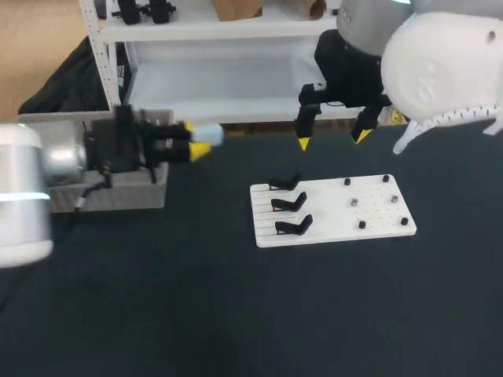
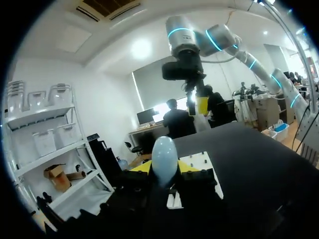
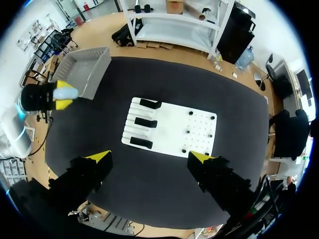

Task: Pick up each earbud case from the left stands, insert the matching earbuds, close the lid, and place the case in the box.

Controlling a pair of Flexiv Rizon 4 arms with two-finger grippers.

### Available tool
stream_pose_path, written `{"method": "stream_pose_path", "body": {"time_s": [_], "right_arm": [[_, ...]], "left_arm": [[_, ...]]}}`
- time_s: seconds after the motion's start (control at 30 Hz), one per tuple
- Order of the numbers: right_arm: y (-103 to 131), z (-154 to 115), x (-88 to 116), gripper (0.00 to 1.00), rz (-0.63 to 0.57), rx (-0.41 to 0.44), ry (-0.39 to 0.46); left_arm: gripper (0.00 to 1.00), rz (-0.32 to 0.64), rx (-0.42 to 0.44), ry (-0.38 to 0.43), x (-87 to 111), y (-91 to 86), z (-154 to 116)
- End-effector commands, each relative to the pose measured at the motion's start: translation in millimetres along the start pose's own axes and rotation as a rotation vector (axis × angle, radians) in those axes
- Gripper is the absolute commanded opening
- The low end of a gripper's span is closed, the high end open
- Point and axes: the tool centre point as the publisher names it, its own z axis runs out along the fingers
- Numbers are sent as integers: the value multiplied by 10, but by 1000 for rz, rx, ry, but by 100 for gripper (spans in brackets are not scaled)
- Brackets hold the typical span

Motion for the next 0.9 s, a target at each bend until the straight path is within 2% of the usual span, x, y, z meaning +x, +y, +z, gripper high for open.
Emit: {"method": "stream_pose_path", "body": {"time_s": [0.03,0.3,0.53,0.73,0.9], "right_arm": [[-4,-3,39,100,3,2,-29],[-4,-3,39,100,3,2,-29],[-4,-3,39,100,3,2,-29],[-4,-3,39,100,3,2,-29],[-4,-3,39,100,3,2,-29]], "left_arm": [[0,-37,-407,5,-21,115,-481],[0,-87,-538,72,211,515,-837],[0,-127,-634,103,382,798,-998],[0,-161,-678,132,563,1008,-1108],[0,-204,-693,169,750,1115,-1209]]}}
